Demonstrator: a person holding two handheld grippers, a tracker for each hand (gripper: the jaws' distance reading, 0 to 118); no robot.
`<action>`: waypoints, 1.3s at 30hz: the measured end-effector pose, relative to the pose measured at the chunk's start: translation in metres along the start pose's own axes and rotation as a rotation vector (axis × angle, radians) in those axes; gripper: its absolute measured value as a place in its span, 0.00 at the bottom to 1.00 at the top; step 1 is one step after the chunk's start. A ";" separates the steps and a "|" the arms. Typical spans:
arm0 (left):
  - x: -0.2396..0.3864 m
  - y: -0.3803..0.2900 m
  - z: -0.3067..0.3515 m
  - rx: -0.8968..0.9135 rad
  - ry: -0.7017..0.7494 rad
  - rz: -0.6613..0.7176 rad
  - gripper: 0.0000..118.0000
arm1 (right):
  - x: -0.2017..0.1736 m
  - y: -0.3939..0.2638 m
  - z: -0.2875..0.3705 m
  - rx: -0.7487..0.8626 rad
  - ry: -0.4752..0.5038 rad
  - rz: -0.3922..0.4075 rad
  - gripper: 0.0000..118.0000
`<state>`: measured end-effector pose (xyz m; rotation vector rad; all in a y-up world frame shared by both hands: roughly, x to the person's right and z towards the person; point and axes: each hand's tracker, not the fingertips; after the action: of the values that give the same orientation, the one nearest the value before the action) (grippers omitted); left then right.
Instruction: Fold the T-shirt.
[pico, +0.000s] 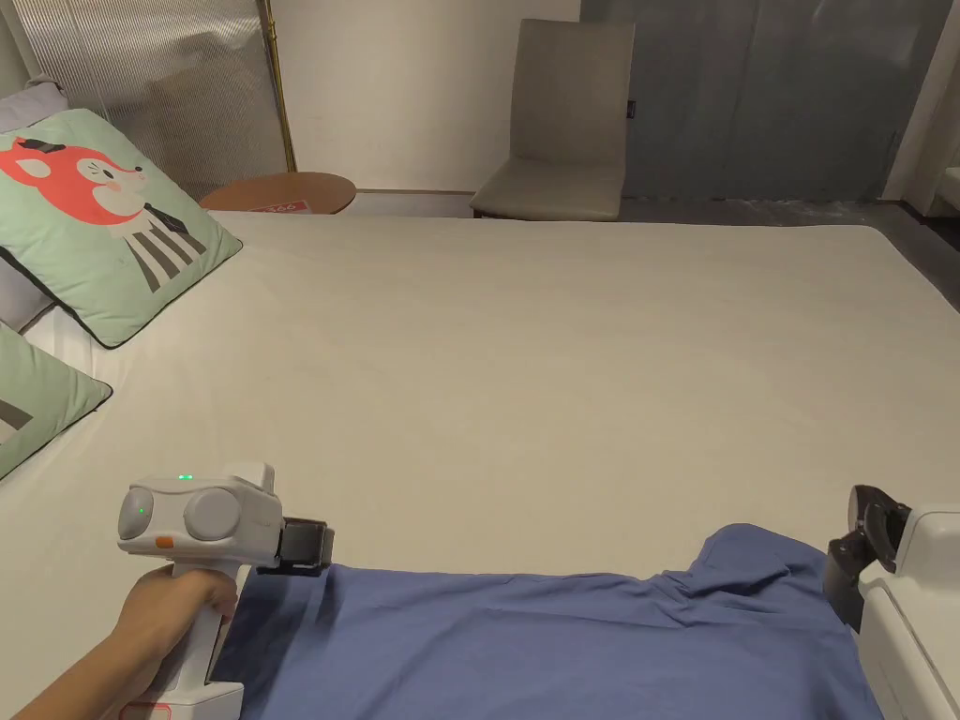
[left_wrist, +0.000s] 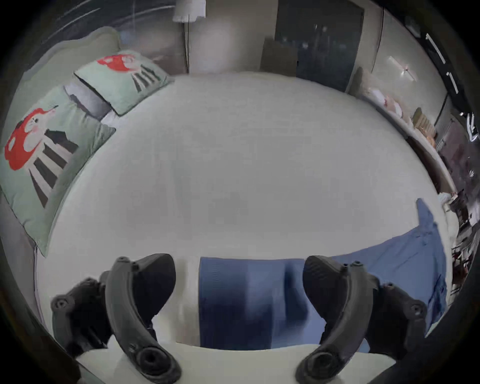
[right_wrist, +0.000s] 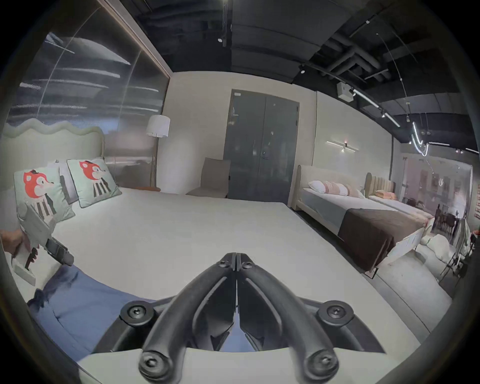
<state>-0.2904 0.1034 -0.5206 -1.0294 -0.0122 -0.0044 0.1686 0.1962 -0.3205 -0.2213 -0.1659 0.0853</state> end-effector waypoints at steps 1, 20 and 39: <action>0.000 -0.001 -0.007 -0.016 0.004 0.001 0.74 | 0.000 -0.003 -0.001 -0.010 -0.003 0.004 0.01; 0.015 -0.023 0.050 0.181 -0.020 -0.104 0.02 | 0.062 -0.029 -0.078 -0.337 -0.018 -0.055 0.22; 0.008 -0.036 0.083 0.250 -0.075 -0.092 0.01 | 0.058 -0.087 -0.185 -0.716 0.081 -0.067 0.10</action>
<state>-0.2830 0.1560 -0.4465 -0.7783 -0.1257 -0.0471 0.2636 0.0790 -0.4694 -0.9314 -0.1176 -0.0540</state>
